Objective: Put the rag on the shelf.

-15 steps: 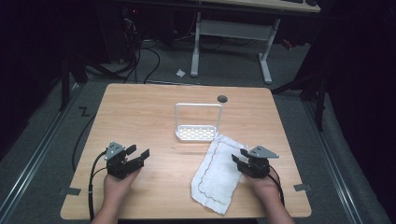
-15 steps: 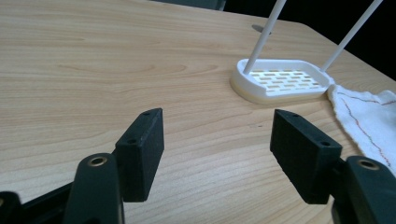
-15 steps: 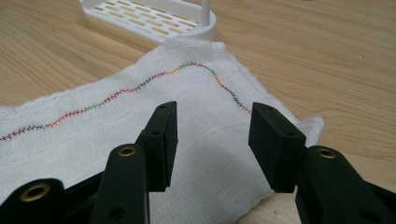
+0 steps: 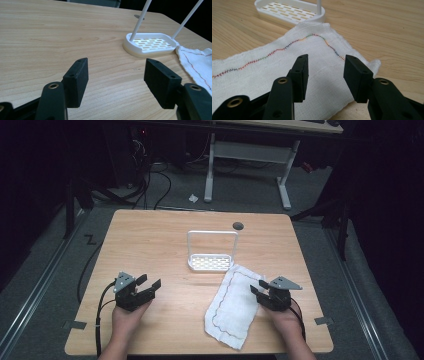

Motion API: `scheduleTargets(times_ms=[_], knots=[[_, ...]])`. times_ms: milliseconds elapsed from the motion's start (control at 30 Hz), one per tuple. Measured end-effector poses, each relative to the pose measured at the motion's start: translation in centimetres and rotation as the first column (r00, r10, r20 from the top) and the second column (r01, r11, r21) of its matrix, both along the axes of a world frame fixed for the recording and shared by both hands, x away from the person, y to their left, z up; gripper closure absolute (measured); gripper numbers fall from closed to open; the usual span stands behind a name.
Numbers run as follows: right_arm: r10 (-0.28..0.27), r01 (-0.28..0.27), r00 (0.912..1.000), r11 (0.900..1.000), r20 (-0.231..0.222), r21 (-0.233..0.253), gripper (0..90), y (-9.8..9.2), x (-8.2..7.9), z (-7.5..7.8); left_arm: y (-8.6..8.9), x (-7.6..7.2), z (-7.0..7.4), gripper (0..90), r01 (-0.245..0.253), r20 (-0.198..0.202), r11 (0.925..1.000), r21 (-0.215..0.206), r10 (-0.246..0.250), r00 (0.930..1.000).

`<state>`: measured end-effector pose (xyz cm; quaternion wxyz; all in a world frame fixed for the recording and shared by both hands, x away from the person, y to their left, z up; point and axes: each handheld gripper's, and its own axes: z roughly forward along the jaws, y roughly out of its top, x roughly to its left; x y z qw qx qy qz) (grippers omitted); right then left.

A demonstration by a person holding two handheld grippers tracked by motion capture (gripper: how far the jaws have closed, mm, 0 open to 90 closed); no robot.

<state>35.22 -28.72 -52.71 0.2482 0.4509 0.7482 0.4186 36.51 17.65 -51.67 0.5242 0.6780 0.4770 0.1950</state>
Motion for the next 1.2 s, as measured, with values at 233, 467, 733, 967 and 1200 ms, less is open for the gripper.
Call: scheduleTargets(times_ms=[233,467,733,967,1200], knots=[[-0.019,0.020,0.9955,1.000,-0.093,0.010,81.2,-0.2,0.7,-0.4,-0.5,0.1,-0.2,43.7,0.032,-0.044,0.9995,0.003,-0.032,0.9985],[-0.014,0.012,0.9870,1.000,-0.160,-0.015,90.0,0.1,1.4,-0.8,-1.0,0.2,-0.3,53.2,0.065,-0.066,0.9977,0.020,-0.063,0.9958],[0.047,-0.052,0.9879,0.998,-0.148,-0.027,90.0,1.5,1.1,-0.9,-1.9,0.0,-0.4,55.5,0.084,-0.054,0.9936,0.076,-0.080,0.9953],[0.115,-0.121,0.9827,0.992,-0.145,-0.032,90.0,3.4,0.6,-1.0,-3.6,-0.8,-0.4,56.2,0.164,-0.043,0.9801,0.112,-0.160,0.9861],[0.218,-0.227,0.9663,0.972,-0.137,-0.054,90.0,6.9,-0.3,-1.0,-6.1,-2.1,-0.3,53.2,0.266,-0.038,0.9558,0.126,-0.263,0.9641]])
